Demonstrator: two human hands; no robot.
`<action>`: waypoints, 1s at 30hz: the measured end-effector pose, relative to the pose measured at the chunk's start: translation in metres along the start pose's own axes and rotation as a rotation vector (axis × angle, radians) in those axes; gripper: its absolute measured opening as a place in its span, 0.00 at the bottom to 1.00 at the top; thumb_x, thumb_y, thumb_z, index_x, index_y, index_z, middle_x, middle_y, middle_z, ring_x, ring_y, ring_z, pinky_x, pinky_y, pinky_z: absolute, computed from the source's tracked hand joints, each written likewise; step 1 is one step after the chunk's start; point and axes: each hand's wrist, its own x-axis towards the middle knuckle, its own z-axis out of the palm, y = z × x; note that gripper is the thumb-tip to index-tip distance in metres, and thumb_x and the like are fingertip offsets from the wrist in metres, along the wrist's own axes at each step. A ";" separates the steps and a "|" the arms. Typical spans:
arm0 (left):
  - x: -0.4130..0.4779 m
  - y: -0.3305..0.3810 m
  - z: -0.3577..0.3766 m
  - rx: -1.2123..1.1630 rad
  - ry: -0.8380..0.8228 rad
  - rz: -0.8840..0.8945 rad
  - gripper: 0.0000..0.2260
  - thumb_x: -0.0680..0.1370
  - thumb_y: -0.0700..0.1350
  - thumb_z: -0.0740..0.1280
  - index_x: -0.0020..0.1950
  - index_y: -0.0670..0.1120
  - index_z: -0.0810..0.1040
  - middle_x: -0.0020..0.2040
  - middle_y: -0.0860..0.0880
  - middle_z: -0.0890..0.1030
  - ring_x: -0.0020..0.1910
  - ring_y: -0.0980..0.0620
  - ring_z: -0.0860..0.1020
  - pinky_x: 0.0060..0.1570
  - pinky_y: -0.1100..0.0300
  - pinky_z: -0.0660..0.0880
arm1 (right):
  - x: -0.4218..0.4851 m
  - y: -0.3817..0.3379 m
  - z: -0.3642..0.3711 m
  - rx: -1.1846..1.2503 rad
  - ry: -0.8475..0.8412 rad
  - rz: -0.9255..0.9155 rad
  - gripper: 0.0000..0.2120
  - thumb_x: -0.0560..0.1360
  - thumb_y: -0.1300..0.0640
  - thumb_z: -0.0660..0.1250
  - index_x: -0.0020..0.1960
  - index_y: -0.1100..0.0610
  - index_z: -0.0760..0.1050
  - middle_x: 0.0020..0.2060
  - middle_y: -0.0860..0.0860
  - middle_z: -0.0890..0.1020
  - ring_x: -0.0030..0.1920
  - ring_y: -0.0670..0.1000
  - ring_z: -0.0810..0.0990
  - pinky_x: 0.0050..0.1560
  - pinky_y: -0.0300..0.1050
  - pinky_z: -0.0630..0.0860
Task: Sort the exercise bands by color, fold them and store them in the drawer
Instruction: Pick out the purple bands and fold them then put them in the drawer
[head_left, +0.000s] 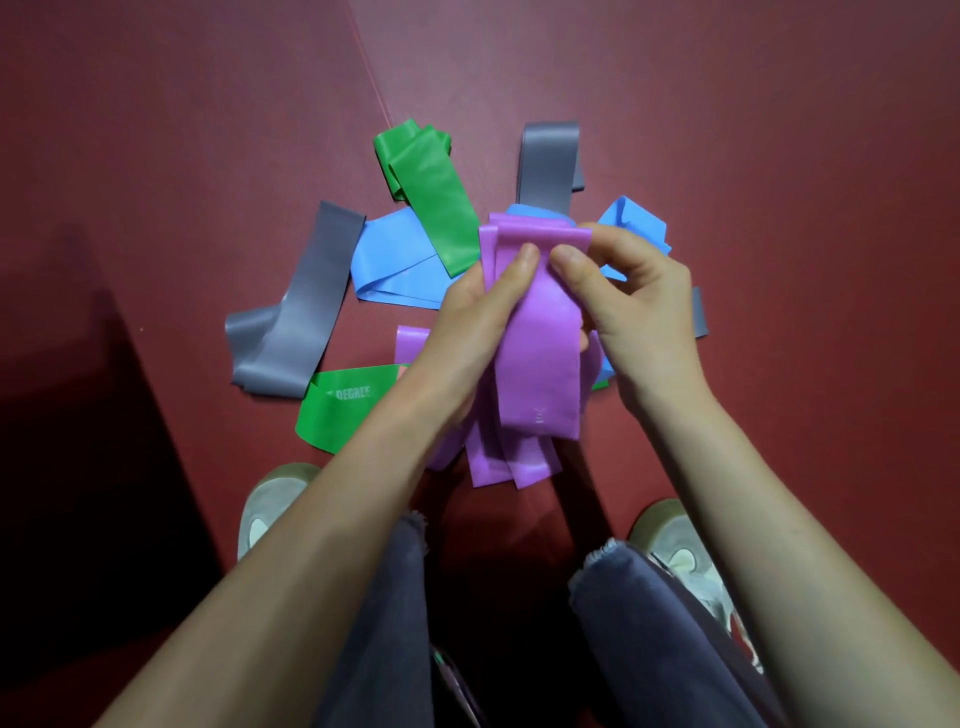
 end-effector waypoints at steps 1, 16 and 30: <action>-0.001 -0.001 0.000 0.008 -0.014 0.004 0.11 0.78 0.48 0.60 0.55 0.43 0.76 0.41 0.43 0.80 0.34 0.52 0.80 0.38 0.62 0.77 | 0.000 0.001 0.000 -0.003 -0.002 0.009 0.09 0.73 0.66 0.66 0.40 0.52 0.76 0.23 0.39 0.73 0.23 0.38 0.69 0.24 0.29 0.68; 0.001 0.022 0.009 -0.157 0.028 0.062 0.12 0.81 0.43 0.53 0.45 0.46 0.75 0.36 0.51 0.82 0.36 0.55 0.81 0.42 0.61 0.78 | -0.026 0.040 -0.003 -0.126 -0.302 0.247 0.09 0.80 0.54 0.52 0.51 0.49 0.71 0.48 0.42 0.75 0.48 0.38 0.73 0.60 0.37 0.68; -0.008 0.053 -0.004 -0.082 0.014 0.130 0.12 0.81 0.46 0.52 0.45 0.48 0.74 0.34 0.54 0.83 0.34 0.53 0.82 0.34 0.59 0.80 | -0.032 0.016 0.002 -0.221 -0.505 0.166 0.10 0.69 0.45 0.61 0.32 0.49 0.73 0.31 0.45 0.74 0.33 0.41 0.68 0.35 0.39 0.67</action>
